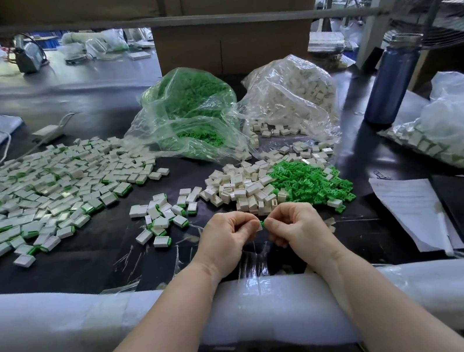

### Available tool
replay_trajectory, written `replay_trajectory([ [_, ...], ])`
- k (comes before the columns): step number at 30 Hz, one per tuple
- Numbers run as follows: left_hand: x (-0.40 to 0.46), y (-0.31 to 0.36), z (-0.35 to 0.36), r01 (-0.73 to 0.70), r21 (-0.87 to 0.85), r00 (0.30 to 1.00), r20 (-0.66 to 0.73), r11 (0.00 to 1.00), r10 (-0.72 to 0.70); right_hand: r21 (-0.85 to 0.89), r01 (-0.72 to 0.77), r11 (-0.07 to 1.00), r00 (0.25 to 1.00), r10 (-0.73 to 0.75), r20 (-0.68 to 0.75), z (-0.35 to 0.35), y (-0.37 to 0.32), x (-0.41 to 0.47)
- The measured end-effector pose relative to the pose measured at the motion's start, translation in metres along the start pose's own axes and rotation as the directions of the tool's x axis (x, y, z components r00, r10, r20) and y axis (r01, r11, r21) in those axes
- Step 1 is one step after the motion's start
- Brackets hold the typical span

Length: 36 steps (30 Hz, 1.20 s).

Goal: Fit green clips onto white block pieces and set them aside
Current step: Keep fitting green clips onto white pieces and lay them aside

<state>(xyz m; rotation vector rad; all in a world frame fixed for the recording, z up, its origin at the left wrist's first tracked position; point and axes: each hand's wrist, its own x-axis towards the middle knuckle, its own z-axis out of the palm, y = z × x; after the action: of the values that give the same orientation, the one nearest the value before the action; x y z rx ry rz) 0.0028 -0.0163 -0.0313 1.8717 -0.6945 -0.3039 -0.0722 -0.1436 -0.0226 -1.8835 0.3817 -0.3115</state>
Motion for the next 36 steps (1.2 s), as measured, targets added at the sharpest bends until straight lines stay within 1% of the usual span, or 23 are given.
replay_trajectory([
  [5, -0.0011, 0.0005, -0.0012, -0.017, 0.086, 1.000, 0.015, 0.996, 0.016, -0.075, -0.010, 0.997, 0.999, 0.012, 0.032, -0.0004, 0.0012, 0.0001],
  [10, -0.0015, 0.0014, -0.0022, -0.071, 0.165, 0.997, 0.042, 0.984, 0.065, -0.111, -0.020, 0.994, 0.999, 0.026, 0.047, -0.0012, 0.0012, 0.0009],
  [18, -0.0022, 0.0041, -0.0020, -0.124, 0.228, 0.992, 0.065, 0.966, 0.111, -0.154, -0.015, 0.988, 0.997, 0.026, 0.070, -0.0028, 0.0000, 0.0002],
  [21, -0.0031, 0.0053, -0.0014, -0.173, 0.277, 0.983, 0.105, 0.945, 0.149, -0.205, -0.003, 0.979, 0.996, 0.021, 0.085, -0.0026, 0.0002, 0.0000],
  [23, -0.0029, 0.0050, -0.0017, -0.176, 0.278, 0.983, 0.108, 0.944, 0.152, -0.223, 0.003, 0.975, 0.996, 0.016, 0.083, -0.0023, -0.0002, -0.0002],
  [26, -0.0020, 0.0041, -0.0013, -0.139, 0.212, 0.990, 0.068, 0.967, 0.127, -0.132, -0.012, 0.991, 0.998, 0.019, 0.053, -0.0017, -0.0009, -0.0002],
  [30, -0.0022, 0.0038, 0.0030, -0.113, 0.156, 0.993, -0.006, 0.981, 0.115, 0.019, -0.001, 1.000, 0.999, 0.002, -0.038, 0.0002, -0.0015, 0.0008],
  [34, -0.0028, 0.0033, 0.0044, -0.127, 0.128, 0.992, 0.021, 0.984, 0.126, 0.184, 0.023, 0.983, 0.998, -0.012, -0.063, -0.0004, -0.0004, 0.0007],
  [36, -0.0026, 0.0024, 0.0038, -0.119, 0.116, 0.993, 0.016, 0.986, 0.118, 0.215, 0.027, 0.976, 0.998, -0.015, -0.059, -0.0013, 0.0009, 0.0004],
])
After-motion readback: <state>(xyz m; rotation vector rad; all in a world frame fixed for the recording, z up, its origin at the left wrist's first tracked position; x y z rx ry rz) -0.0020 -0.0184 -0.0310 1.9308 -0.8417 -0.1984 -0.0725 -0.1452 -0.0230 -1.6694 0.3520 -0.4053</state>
